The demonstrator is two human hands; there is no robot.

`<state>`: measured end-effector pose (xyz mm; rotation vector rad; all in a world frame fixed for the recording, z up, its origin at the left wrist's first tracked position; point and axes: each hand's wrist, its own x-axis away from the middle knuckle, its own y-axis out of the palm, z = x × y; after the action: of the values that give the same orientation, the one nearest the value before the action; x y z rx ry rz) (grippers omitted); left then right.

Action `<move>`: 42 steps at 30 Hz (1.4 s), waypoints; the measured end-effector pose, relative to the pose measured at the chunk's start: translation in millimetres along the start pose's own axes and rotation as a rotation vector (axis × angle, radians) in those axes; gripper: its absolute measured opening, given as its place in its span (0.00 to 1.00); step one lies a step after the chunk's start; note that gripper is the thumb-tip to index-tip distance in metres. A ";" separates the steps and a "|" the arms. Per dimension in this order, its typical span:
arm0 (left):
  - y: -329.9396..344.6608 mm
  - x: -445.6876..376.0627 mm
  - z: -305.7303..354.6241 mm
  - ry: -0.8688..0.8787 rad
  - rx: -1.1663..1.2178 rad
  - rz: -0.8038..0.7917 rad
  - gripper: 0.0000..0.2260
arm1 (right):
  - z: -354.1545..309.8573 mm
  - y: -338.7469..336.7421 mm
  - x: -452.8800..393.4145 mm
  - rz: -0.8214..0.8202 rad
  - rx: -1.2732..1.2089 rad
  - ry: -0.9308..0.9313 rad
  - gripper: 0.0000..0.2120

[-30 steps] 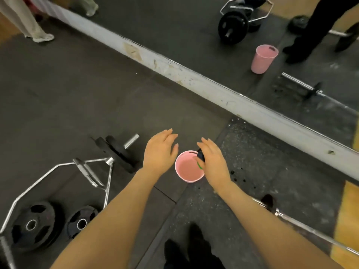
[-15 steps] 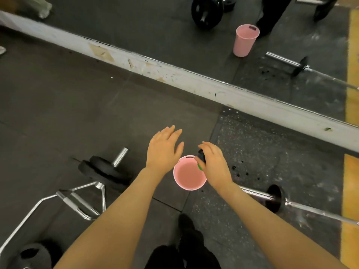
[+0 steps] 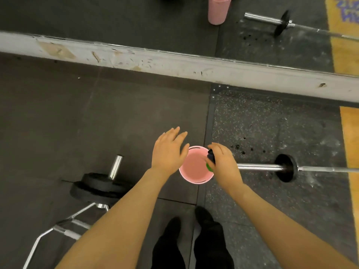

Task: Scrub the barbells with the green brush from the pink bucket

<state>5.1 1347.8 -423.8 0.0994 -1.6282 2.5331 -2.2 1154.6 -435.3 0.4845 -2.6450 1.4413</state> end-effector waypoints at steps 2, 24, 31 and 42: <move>12.7 -4.0 -11.2 0.032 0.003 -0.014 0.20 | 7.9 16.0 0.2 0.025 -0.005 0.034 0.17; 253.1 42.6 -104.1 0.074 0.015 -0.081 0.19 | 148.4 250.1 -6.6 0.005 0.010 0.103 0.14; 350.5 31.9 -120.8 0.079 -0.001 -0.052 0.23 | 204.6 326.7 -31.6 0.071 0.014 0.012 0.13; 424.4 8.9 -125.5 0.085 -0.024 -0.034 0.26 | 264.1 372.9 -59.6 0.113 0.119 -0.048 0.25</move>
<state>-62.7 1288.5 -857.2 0.0173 -1.6106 2.4570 -45.4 1136.8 -893.8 0.3903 -2.6742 1.6476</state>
